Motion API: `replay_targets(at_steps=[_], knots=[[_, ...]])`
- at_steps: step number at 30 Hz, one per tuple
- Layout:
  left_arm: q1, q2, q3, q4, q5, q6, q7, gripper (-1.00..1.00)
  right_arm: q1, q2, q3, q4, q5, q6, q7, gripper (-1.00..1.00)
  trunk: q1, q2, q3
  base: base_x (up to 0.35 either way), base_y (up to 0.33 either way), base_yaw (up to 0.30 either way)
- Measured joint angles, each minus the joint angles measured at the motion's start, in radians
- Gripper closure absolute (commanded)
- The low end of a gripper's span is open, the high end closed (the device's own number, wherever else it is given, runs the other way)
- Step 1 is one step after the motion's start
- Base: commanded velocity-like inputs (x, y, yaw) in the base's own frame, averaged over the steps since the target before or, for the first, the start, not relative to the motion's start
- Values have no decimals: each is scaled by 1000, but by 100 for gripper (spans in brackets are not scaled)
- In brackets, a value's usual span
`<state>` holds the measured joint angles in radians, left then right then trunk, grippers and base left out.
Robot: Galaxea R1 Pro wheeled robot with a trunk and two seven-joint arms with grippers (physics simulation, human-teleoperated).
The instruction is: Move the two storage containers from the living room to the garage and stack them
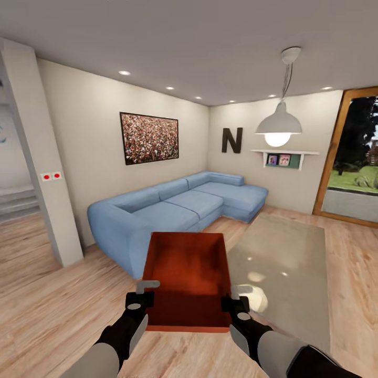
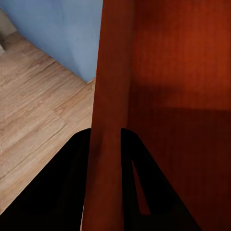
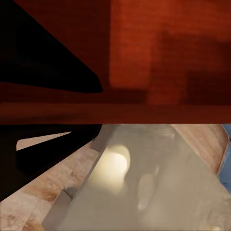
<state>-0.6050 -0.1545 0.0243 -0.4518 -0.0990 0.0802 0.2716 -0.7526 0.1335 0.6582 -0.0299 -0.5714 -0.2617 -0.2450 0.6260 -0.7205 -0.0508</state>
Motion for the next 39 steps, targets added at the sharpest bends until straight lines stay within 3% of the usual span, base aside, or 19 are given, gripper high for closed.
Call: replay_targets(at_steps=[39], knots=[[0, 0, -2, -1, 1, 0, 1, 100, 0, 0, -1, 0, 1, 0, 0, 100, 0, 0, 0, 0, 0, 300]])
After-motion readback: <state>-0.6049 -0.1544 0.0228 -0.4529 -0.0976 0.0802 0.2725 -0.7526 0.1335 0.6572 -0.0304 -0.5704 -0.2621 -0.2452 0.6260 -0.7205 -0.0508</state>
